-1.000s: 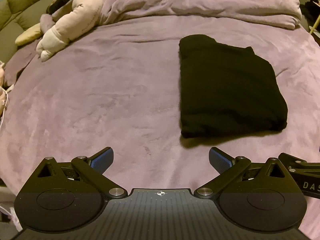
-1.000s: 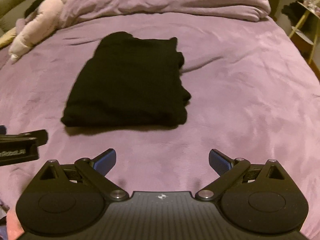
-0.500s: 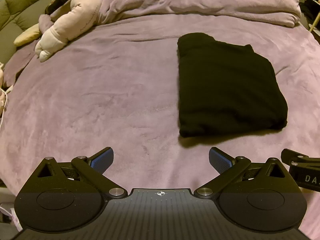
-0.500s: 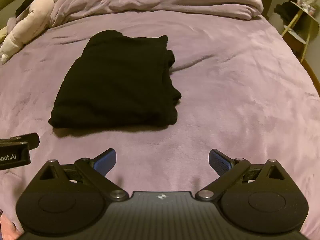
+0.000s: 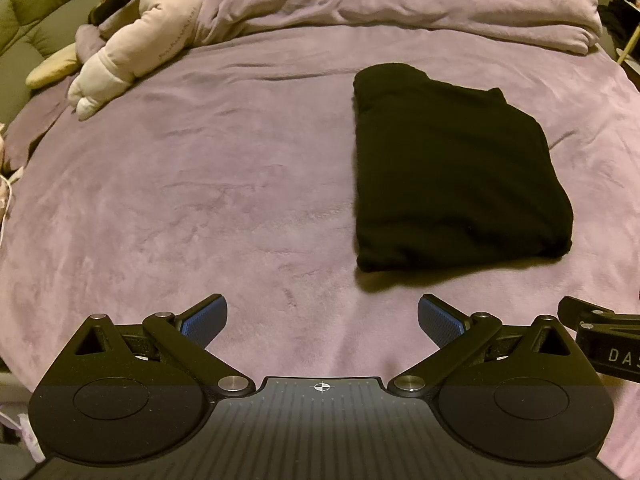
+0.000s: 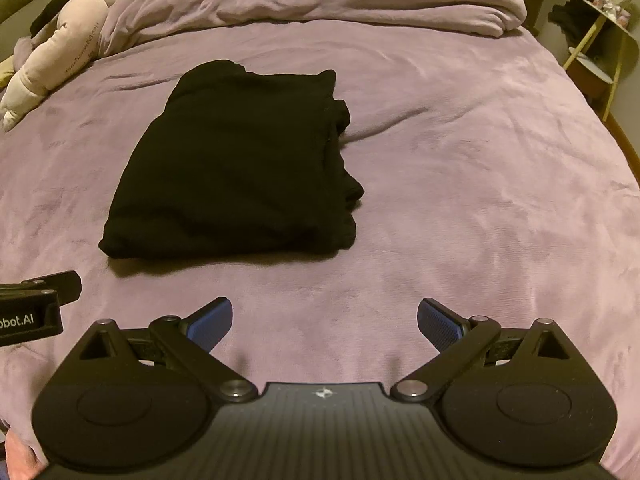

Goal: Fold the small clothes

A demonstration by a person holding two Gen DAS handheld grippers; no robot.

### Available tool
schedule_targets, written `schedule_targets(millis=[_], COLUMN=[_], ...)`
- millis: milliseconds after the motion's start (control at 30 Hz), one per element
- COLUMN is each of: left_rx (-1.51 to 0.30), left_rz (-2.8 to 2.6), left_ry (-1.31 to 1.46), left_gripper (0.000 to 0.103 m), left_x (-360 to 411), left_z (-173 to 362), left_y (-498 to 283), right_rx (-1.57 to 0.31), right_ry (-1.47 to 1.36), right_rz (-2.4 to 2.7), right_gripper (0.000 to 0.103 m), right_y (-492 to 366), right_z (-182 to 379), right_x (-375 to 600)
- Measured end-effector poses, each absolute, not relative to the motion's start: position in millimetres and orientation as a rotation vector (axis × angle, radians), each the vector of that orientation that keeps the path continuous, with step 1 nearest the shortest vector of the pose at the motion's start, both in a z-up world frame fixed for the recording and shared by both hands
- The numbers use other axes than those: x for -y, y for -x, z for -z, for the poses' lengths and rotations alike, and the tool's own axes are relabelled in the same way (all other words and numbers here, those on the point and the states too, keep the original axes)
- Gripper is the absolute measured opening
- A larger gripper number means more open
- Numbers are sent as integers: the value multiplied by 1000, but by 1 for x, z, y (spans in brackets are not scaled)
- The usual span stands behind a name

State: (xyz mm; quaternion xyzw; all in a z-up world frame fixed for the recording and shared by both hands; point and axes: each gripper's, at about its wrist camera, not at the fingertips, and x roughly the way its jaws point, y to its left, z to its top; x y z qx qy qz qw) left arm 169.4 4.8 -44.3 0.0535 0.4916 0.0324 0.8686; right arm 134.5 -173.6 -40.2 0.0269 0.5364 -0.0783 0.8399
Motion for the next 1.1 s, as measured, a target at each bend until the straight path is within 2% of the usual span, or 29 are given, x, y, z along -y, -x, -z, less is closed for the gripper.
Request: schedule_targets(millis=[1100], left_rx=[-1055], left_rz=[-51], left_ry=[-107], left_gripper=[103], left_x=[-2], left_z=[47], left_y=[-171], right_rx=[-1151], right_ry=[-71], right_rz=[165], right_gripper=[99], right_y=[-137], right_z=[42], right_x=[175])
